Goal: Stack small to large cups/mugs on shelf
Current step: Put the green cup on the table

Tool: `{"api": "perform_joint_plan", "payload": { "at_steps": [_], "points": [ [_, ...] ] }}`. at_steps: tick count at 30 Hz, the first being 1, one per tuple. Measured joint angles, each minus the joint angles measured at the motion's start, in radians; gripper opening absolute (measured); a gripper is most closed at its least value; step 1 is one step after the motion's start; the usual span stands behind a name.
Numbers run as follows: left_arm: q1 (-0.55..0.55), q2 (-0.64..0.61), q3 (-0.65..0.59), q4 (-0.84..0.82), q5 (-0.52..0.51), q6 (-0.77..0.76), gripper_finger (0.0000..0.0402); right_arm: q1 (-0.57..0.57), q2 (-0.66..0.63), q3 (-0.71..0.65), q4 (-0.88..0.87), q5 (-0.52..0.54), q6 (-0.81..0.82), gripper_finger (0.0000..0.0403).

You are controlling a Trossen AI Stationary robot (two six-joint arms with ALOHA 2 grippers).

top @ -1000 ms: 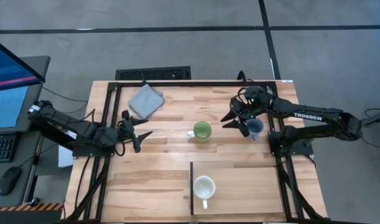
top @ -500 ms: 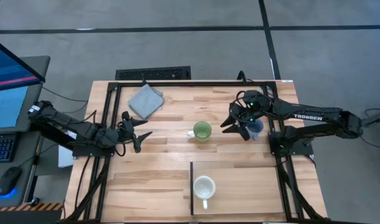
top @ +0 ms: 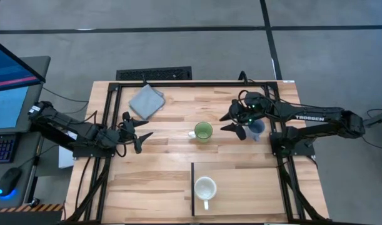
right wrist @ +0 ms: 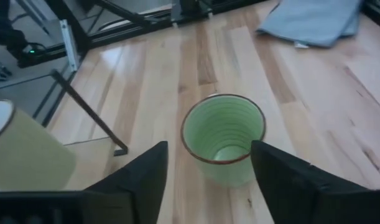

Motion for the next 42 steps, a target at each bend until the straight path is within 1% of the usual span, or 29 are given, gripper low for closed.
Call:
{"api": "perform_joint_plan", "payload": {
  "at_steps": [7, 14, 21, 25, 27, 29, 33, 35, 38, 42],
  "points": [
    [0.000, 0.000, 0.000, -0.024, 0.000, -0.002, 0.0254, 0.000, 0.000, 0.000, 0.000, 0.005, 0.020, 0.0301],
    [0.000, 0.000, 0.000, -0.059, 0.000, -0.036, 0.0254, 0.000, 0.000, 0.000, 0.001, 0.005, 0.020, 0.0350],
    [0.000, 0.000, 0.000, -0.071, 0.000, -0.017, 0.0254, 0.000, 0.000, 0.000, 0.000, 0.004, 0.019, 0.0396],
    [0.000, 0.000, 0.000, -0.103, 0.000, 0.014, 0.0254, 0.000, 0.000, 0.002, 0.001, 0.004, 0.027, 0.0390],
    [0.000, 0.001, 0.000, -0.126, 0.000, -0.021, 0.0254, 0.000, 0.000, 0.020, -0.003, 0.016, 0.099, 0.0385],
    [0.000, 0.000, 0.000, -0.144, 0.000, -0.048, 0.0254, 0.000, 0.000, 0.049, -0.019, 0.071, 0.171, 0.0382],
    [0.000, 0.001, 0.000, -0.176, 0.000, -0.054, 0.0254, 0.015, 0.000, 0.122, -0.141, 0.195, 0.195, 0.0381],
    [0.000, 0.000, 0.000, -0.176, 0.000, -0.066, 0.0254, 0.025, 0.000, 0.159, -0.184, 0.240, 0.234, 0.0382],
    [0.000, 0.000, 0.000, -0.176, 0.000, -0.088, 0.0254, 0.042, 0.000, 0.198, -0.241, 0.263, 0.308, 0.0381],
    [0.000, 0.001, 0.000, -0.176, 0.000, -0.088, 0.0254, 0.076, 0.018, 0.215, -0.255, 0.263, 0.419, 0.0381]
  ]
}}
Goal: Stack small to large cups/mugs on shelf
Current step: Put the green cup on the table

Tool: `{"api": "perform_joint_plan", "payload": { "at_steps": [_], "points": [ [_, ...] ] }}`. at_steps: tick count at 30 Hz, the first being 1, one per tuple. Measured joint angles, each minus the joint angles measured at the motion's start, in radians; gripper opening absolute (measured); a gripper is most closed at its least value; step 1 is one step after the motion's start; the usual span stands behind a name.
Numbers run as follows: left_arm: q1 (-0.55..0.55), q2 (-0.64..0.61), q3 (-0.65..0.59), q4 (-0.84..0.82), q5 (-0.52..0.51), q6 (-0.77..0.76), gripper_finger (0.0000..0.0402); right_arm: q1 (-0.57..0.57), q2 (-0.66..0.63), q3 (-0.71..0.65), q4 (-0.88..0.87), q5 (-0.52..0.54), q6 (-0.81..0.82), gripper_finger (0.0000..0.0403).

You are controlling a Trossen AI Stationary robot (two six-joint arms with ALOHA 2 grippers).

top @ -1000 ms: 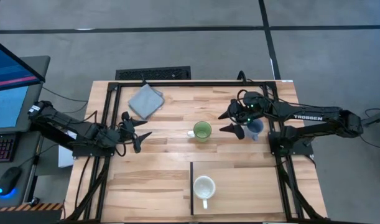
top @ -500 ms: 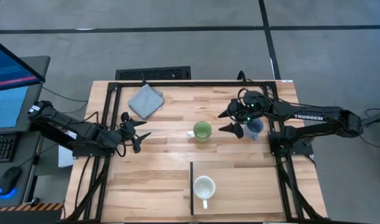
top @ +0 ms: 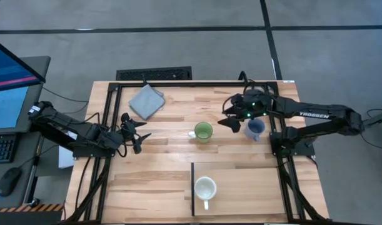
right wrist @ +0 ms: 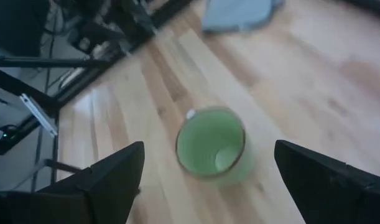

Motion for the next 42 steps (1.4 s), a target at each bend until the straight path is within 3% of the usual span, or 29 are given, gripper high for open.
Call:
{"api": "perform_joint_plan", "payload": {
  "at_steps": [5, 10, 15, 20, 23, 42],
  "points": [
    [0.000, 0.000, 0.000, -0.001, 0.002, 0.000, 0.0254, 0.043, 0.092, 0.032, -0.072, 0.045, 0.099, 0.0381],
    [0.000, 0.000, 0.000, -0.007, 0.003, 0.000, 0.0254, 0.094, 0.224, 0.117, -0.114, 0.132, 0.103, 0.0381],
    [0.000, 0.000, 0.000, -0.026, 0.021, 0.000, 0.0254, 0.130, 0.344, 0.208, -0.127, 0.138, 0.129, 0.0381],
    [0.000, 0.000, 0.000, -0.039, 0.059, -0.002, 0.0254, 0.135, 0.431, 0.294, -0.260, 0.192, 0.140, 0.0381],
    [0.000, 0.000, 0.000, -0.041, 0.069, -0.003, 0.0254, 0.135, 0.453, 0.316, -0.317, 0.239, 0.172, 0.0381],
    [0.000, 0.000, 0.000, -0.043, 0.120, -0.052, 0.0254, 0.125, 0.499, 0.318, -0.332, 0.250, 0.373, 0.0381]
  ]
}}
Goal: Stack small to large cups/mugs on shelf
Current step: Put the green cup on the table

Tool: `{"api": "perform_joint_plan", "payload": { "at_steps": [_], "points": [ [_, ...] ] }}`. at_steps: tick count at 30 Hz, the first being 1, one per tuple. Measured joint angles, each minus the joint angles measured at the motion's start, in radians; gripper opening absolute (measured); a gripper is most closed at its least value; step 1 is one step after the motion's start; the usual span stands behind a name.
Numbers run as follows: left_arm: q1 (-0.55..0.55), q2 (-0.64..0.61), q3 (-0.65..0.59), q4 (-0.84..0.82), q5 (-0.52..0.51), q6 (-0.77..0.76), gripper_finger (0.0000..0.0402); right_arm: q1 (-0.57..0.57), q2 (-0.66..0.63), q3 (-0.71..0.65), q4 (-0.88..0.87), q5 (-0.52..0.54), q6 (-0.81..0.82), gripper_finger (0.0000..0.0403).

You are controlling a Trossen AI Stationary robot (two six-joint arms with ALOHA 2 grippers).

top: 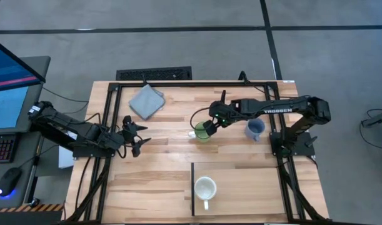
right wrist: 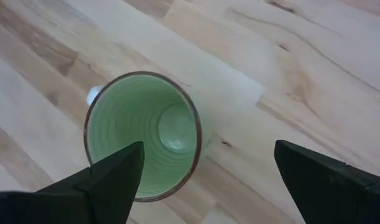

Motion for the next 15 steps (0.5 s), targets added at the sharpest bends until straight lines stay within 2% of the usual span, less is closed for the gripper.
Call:
{"api": "perform_joint_plan", "payload": {
  "at_steps": [8, 15],
  "points": [
    [0.000, 0.000, 0.000, -0.002, 0.031, 0.022, 0.0254, 0.007, 0.003, 0.000, -0.004, 0.007, 0.013, 0.0381],
    [0.000, 0.000, 0.000, -0.040, 0.032, 0.053, 0.0254, 0.029, 0.063, -0.001, -0.006, 0.012, 0.060, 0.0381]
  ]
}}
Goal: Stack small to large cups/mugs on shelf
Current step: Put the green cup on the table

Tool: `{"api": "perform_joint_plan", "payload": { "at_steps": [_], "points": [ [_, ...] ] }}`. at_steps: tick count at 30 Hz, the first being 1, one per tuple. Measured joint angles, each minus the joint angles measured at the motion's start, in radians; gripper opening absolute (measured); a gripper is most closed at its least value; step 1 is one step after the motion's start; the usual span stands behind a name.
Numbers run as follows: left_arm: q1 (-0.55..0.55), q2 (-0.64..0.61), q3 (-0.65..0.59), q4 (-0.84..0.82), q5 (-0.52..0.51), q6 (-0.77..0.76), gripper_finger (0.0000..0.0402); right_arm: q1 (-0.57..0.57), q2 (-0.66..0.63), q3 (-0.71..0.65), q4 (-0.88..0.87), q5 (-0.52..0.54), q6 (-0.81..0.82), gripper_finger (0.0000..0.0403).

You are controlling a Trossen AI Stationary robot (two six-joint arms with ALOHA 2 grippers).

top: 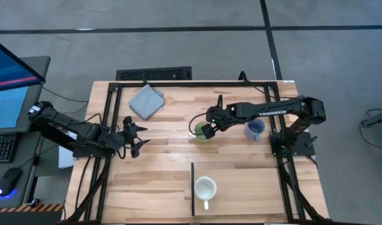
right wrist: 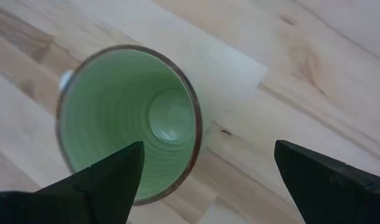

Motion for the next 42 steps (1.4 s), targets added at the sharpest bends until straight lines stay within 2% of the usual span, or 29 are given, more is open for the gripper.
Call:
{"api": "perform_joint_plan", "payload": {
  "at_steps": [13, 28, 38, 42],
  "points": [
    [0.000, 0.000, 0.000, -0.069, 0.000, 0.001, 0.0254, 0.001, 0.015, 0.000, 0.051, 0.024, 0.066, 0.0381],
    [0.000, 0.000, 0.000, -0.093, -0.001, 0.008, 0.0254, 0.000, 0.016, 0.000, 0.077, 0.026, 0.048, 0.0381],
    [0.000, 0.000, 0.000, -0.092, -0.001, 0.020, 0.0254, 0.000, 0.016, 0.000, 0.198, 0.025, 0.054, 0.0381],
    [0.000, 0.000, 0.000, -0.092, -0.001, 0.020, 0.0254, 0.000, 0.016, 0.000, 0.196, 0.022, 0.056, 0.0381]
  ]
}}
